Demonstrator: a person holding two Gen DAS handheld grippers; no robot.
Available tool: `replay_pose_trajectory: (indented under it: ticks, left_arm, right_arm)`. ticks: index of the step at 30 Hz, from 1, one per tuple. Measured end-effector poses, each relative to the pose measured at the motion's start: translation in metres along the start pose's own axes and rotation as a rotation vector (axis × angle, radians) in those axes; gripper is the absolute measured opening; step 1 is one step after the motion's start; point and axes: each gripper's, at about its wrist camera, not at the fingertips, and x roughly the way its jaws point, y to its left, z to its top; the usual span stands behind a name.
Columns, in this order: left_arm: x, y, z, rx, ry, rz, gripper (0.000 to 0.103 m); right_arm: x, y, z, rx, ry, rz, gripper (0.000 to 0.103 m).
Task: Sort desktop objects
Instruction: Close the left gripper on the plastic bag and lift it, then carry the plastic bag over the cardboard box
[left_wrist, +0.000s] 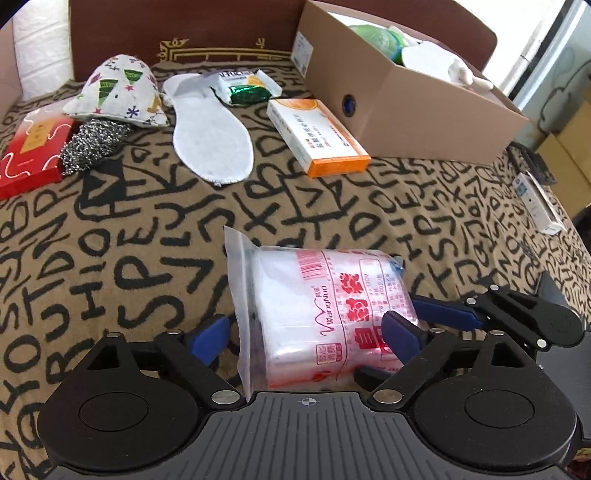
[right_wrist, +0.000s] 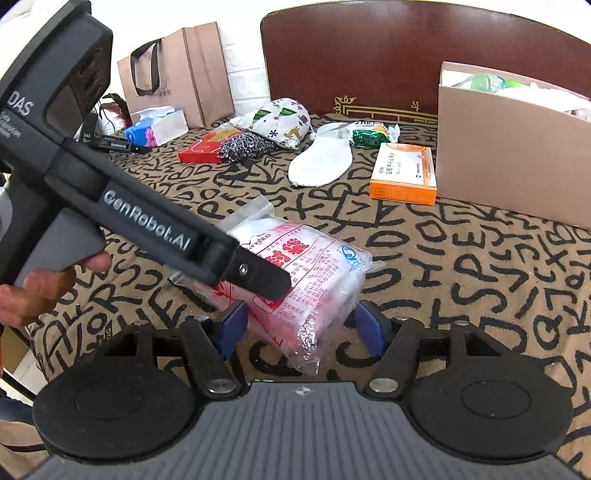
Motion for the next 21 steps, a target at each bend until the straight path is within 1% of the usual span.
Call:
replay_pose_trajectory:
  ticks: [4, 6, 7, 8, 9, 10, 11, 12, 14, 16, 17, 19, 21]
  left_arm:
    - [0.001, 0.000, 0.002, 0.025, 0.006, -0.026, 0.083]
    - [0.002, -0.003, 0.001, 0.045, 0.008, -0.023, 0.084]
    - [0.003, -0.004, 0.002, 0.051, 0.010, -0.015, 0.089]
    - [0.006, -0.004, 0.003, 0.050, 0.012, -0.005, 0.091]
    - [0.008, -0.004, 0.004, 0.047, 0.016, -0.003, 0.090]
    - [0.010, -0.003, 0.006, 0.049, 0.019, -0.009, 0.088]
    - [0.011, -0.004, 0.008, 0.055, 0.018, -0.008, 0.086]
    - [0.011, -0.006, 0.009, 0.063, 0.020, -0.014, 0.081]
    - [0.010, -0.013, 0.011, 0.090, 0.017, 0.012, 0.081]
    - [0.008, -0.020, 0.010, 0.121, 0.007, 0.036, 0.080]
    - [0.006, -0.023, 0.011, 0.130, 0.002, 0.043, 0.080]
    - [0.001, -0.028, 0.012, 0.140, -0.015, 0.047, 0.080]
    - [-0.006, -0.034, 0.015, 0.145, -0.040, 0.041, 0.082]
  right_arm:
    - [0.000, 0.000, -0.002, 0.000, 0.003, 0.016, 0.070]
    - [0.001, 0.001, -0.003, -0.012, 0.004, 0.023, 0.071]
    - [0.002, 0.001, -0.003, -0.017, 0.005, 0.026, 0.071]
    - [0.003, 0.001, -0.003, -0.015, 0.008, 0.029, 0.071]
    - [0.005, 0.000, -0.003, -0.008, 0.010, 0.034, 0.071]
    - [0.006, 0.000, -0.002, -0.003, 0.009, 0.037, 0.071]
    - [0.008, 0.000, -0.001, 0.000, 0.007, 0.037, 0.071]
    - [0.010, 0.000, -0.001, 0.004, 0.003, 0.035, 0.070]
    - [0.012, 0.000, 0.001, 0.016, 0.001, 0.025, 0.068]
    - [0.009, 0.002, 0.003, 0.016, 0.006, 0.012, 0.063]
    - [0.008, 0.002, 0.004, 0.014, 0.008, 0.008, 0.062]
    - [0.003, 0.000, 0.005, 0.020, 0.004, 0.011, 0.057]
    - [-0.003, -0.002, 0.008, 0.036, -0.004, 0.008, 0.055]
